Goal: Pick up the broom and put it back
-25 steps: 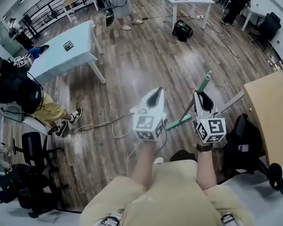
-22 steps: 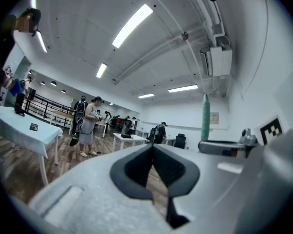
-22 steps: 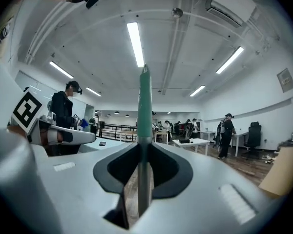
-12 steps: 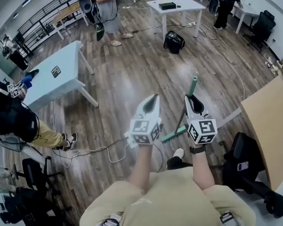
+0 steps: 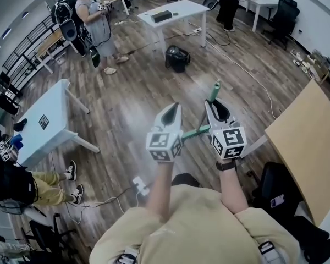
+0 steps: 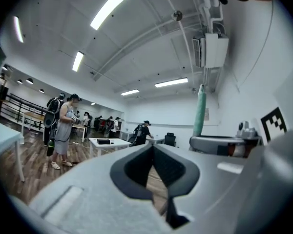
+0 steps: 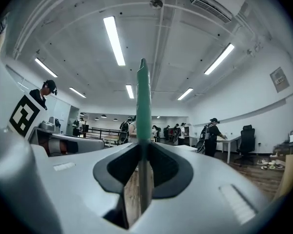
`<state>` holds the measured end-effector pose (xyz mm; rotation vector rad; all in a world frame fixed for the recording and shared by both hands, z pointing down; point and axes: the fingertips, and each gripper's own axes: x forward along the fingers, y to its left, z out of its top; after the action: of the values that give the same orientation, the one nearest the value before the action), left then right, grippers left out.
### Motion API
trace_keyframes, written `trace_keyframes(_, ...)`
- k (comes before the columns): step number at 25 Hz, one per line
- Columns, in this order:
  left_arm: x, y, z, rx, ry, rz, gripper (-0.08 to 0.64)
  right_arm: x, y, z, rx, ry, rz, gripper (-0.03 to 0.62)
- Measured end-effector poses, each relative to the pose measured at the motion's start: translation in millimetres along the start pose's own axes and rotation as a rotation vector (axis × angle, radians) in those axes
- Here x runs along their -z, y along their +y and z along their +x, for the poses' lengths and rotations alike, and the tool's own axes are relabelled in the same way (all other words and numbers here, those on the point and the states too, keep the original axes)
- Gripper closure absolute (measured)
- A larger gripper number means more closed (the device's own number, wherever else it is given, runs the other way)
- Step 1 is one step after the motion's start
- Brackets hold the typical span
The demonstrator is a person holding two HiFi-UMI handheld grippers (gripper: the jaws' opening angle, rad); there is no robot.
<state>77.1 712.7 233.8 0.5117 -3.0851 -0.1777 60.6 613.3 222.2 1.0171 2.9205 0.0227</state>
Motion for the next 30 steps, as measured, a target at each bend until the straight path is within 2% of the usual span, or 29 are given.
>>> trace_keyframes(5, -10.5, 6.9, 120.6, 0.107, 0.005, 0.002, 0.56, 7.4, -88.4, 55.5, 0.077, 0.018, 0.05, 0.517)
trace_keyframes(10, 6.4, 5.7, 243.8, 0.206, 0.024, -0.044, 0.56, 31.9, -192.3, 104.4, 0.19, 0.067, 0.081, 0.517)
trace_keyframes(12, 7.6, 16.0, 294.7, 0.232, 0.026, -0.043, 0.56, 39.5, -225.2, 133.2, 0.223, 0.09, 0.058, 0.517)
trace_keyframes(14, 6.8, 31.1, 347.6, 0.26, 0.03, -0.073, 0.56, 42.7, -254.7, 165.5, 0.257, 0.105, 0.019, 0.517)
trace_keyframes(16, 6.3, 39.4, 396.4, 0.316, 0.044, -0.104, 0.56, 39.8, -285.3, 191.0, 0.307, 0.098, -0.019, 0.517)
trace_keyframes(18, 8.1, 38.1, 436.5, 0.388, 0.057, -0.101, 0.56, 36.3, -316.6, 205.1, 0.364, 0.076, -0.034, 0.517)
trace_keyframes(21, 18.2, 23.5, 491.5, 0.484, 0.088, -0.091, 0.56, 37.6, -372.9, 218.8, 0.447, 0.05, -0.007, 0.518)
trace_keyframes(24, 42.6, -10.1, 533.7, 0.569, 0.119, -0.08, 0.56, 55.7, -428.9, 220.6, 0.496, 0.045, 0.042, 0.518)
trace_keyframes(27, 56.2, -39.6, 581.2, 0.611, 0.117, -0.069, 0.56, 69.9, -483.4, 225.6, 0.526, -0.002, 0.087, 0.517)
trace_keyframes(30, 61.6, -68.4, 651.0, 0.635, 0.127, -0.053, 0.56, 73.3, -550.4, 232.5, 0.573, -0.038, 0.119, 0.518)
